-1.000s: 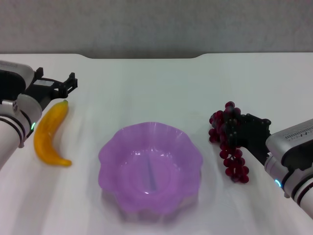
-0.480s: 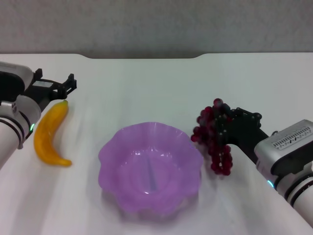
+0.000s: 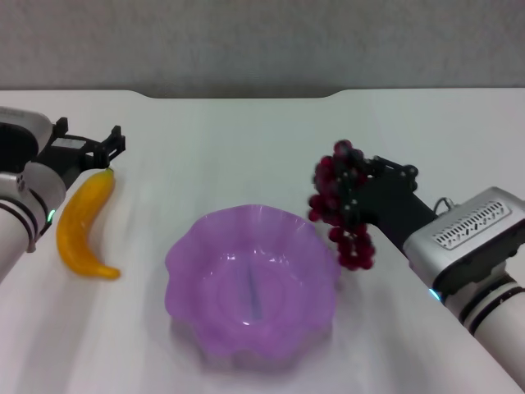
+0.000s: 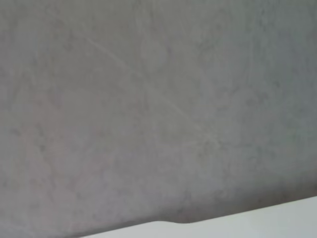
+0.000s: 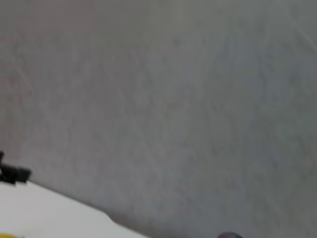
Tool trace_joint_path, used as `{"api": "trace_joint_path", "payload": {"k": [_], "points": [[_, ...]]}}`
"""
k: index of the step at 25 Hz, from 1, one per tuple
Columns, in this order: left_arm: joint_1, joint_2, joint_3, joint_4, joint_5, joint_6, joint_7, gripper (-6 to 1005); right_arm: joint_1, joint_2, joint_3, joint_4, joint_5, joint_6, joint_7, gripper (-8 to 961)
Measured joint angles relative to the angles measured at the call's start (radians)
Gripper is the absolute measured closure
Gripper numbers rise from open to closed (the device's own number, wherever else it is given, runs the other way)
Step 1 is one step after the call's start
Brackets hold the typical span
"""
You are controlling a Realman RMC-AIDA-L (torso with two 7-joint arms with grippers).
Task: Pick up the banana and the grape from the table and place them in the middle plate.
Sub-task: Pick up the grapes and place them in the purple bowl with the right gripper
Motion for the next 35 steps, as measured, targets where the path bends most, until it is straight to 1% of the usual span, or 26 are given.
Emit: {"api": "trace_joint_path", "payload": {"k": [7, 12, 22, 30, 35], "points": [[0.012, 0.001, -0.001, -0.001, 0.003, 0.000, 0.003, 107, -0.037, -0.005, 0.032, -0.126, 0.007, 0.037, -0.099, 767], [0.011, 0.001, -0.003, -0.001, 0.002, 0.000, 0.005, 107, -0.045, -0.004, 0.030, -0.180, 0.003, 0.040, -0.162, 768], [0.005, 0.001, -0.002, -0.003, 0.002, 0.000, 0.003, 108, -0.031, -0.002, -0.088, -0.233, 0.001, 0.042, -0.165, 770], [0.003, 0.001, -0.001, -0.010, 0.002, 0.000, 0.004, 108, -0.047, -0.003, -0.104, -0.251, 0.007, 0.067, -0.159, 770], [-0.009, -0.001, 0.000, -0.010, 0.003, 0.000, 0.005, 108, -0.022, -0.001, -0.107, -0.222, 0.007, 0.118, -0.147, 771]]}}
